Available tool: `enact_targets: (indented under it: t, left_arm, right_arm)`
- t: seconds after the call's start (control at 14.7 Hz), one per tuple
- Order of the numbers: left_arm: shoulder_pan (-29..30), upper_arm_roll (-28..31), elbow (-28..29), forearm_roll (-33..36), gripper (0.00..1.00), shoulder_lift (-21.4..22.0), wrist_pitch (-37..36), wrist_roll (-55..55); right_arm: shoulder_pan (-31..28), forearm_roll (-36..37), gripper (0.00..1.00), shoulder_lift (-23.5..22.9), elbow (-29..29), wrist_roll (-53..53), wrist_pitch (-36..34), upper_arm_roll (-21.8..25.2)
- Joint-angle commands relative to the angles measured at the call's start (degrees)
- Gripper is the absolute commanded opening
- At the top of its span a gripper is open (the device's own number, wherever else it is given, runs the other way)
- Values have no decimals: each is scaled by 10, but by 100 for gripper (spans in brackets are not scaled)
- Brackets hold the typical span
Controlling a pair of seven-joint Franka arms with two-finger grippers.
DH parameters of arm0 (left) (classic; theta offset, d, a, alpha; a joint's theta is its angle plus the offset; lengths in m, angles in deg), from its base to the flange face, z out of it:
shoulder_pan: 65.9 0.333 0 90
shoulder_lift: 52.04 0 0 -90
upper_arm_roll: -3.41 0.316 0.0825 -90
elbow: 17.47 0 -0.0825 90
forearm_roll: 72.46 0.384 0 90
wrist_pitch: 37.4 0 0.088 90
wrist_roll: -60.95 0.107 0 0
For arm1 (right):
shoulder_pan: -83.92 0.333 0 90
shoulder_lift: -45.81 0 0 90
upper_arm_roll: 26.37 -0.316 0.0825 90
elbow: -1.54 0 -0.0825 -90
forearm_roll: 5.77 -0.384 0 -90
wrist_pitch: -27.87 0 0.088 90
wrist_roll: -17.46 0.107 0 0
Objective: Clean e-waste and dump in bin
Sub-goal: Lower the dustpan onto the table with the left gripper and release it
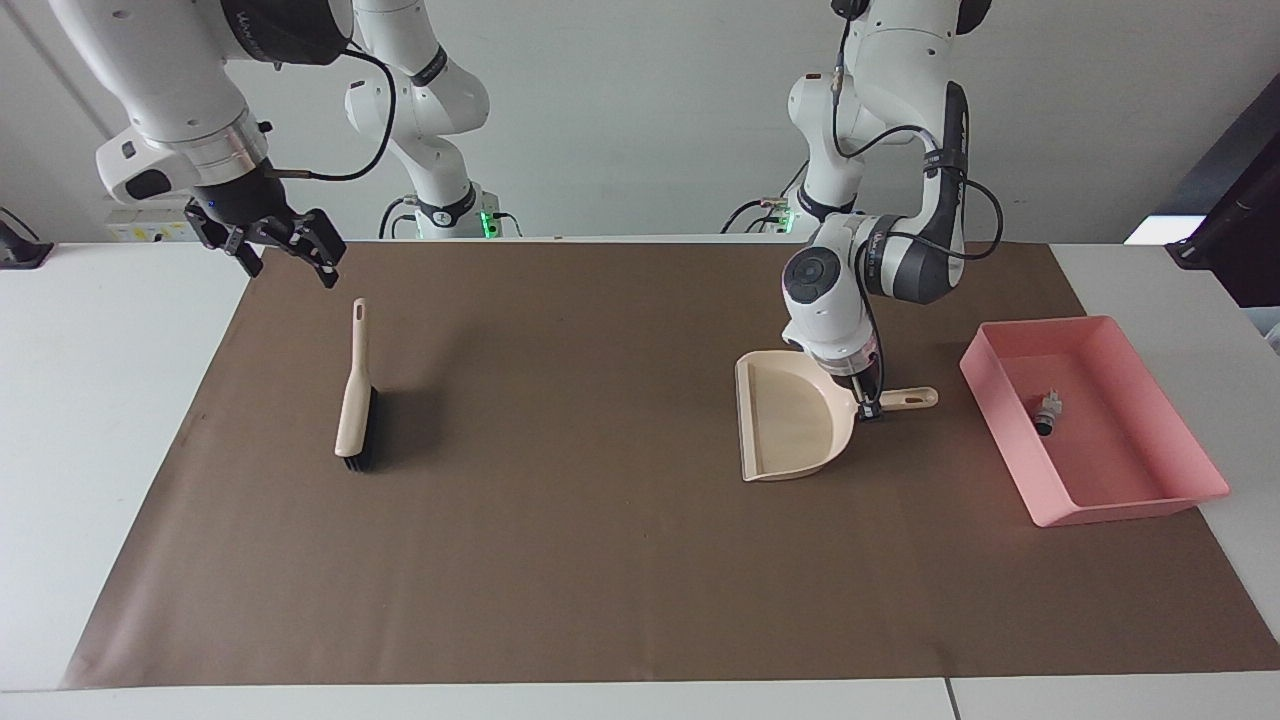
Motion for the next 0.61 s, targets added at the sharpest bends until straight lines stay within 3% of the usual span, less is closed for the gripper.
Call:
enact_targets:
  t: [0.0, 0.14, 0.34, 0.54]
  left_arm:
    - [27, 4, 17, -7, 72, 46, -11, -30]
    - [54, 4, 18, -22, 78, 69, -20, -35]
    - [108, 5, 18, -90, 96, 100, -32, -49]
    - [149, 5, 9, -133, 98, 115, -54, -124]
  right_arm:
    - [-15, 0, 100, 3, -4, -17, -11, -19]
    - [1, 0, 100, 3, -3, -17, -11, -7]
    - [0, 0, 100, 4, -2, -17, -10, -2]
    - [-6, 0, 100, 10, 2, -19, -14, -3]
